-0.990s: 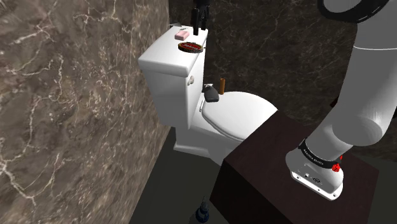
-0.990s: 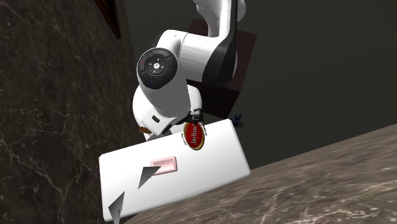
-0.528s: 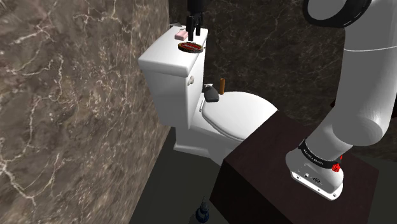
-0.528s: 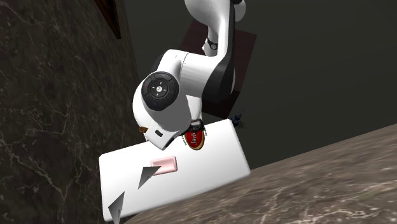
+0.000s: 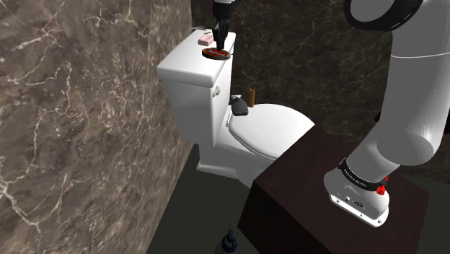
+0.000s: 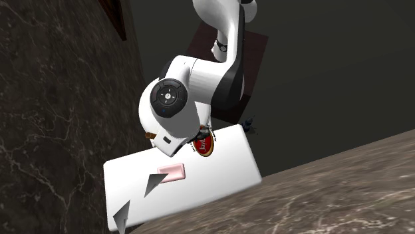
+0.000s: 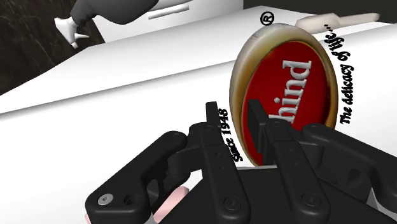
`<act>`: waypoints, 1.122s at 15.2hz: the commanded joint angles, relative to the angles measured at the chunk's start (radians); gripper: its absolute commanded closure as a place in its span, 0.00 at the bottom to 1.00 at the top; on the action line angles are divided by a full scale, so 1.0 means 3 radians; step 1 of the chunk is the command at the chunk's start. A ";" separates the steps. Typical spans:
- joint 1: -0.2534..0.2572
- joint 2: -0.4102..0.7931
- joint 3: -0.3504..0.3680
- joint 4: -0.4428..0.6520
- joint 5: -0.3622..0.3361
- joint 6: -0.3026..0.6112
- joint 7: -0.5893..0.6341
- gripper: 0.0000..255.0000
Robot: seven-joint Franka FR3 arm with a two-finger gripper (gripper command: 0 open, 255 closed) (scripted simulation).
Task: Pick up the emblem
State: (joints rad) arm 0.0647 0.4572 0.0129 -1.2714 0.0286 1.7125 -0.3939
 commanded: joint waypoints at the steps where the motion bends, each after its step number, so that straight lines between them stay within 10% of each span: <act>1: 0.0000 0.0000 0.0000 -0.0002 0.0000 0.0001 0.0000 1.00; 17: 0.0001 0.0129 0.0001 0.0697 -0.0003 -0.0568 0.0017 1.00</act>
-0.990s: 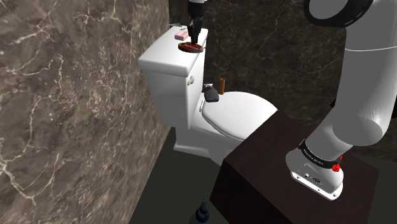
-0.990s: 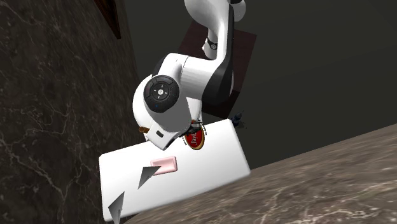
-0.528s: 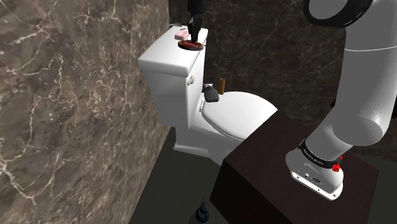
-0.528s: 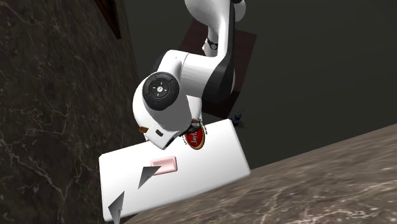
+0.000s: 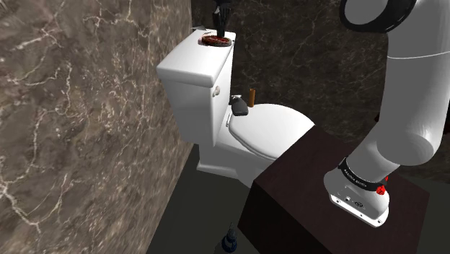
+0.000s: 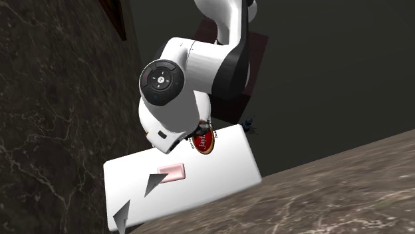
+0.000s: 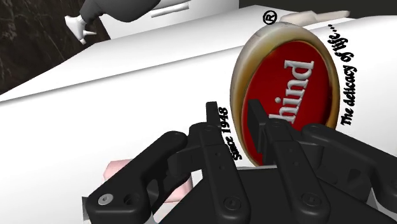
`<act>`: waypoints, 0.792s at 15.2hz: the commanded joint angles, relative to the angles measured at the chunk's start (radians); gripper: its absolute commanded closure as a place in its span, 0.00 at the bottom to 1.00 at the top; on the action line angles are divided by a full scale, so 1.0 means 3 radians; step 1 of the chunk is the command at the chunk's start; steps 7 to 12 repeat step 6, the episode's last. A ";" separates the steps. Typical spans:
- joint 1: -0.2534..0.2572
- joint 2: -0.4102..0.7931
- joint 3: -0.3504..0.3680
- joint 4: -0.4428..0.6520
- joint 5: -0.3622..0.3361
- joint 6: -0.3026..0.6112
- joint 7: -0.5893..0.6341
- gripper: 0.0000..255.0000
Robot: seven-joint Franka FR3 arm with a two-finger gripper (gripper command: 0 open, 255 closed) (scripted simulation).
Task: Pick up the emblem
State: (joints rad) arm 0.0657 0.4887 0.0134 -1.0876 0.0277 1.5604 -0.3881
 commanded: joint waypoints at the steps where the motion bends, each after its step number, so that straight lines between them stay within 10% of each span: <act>1: -0.0003 0.0047 0.0000 0.0166 0.0000 -0.0120 0.0000 1.00; 12: -0.0002 0.0136 0.0000 0.0456 -0.0001 -0.0320 0.0005 1.00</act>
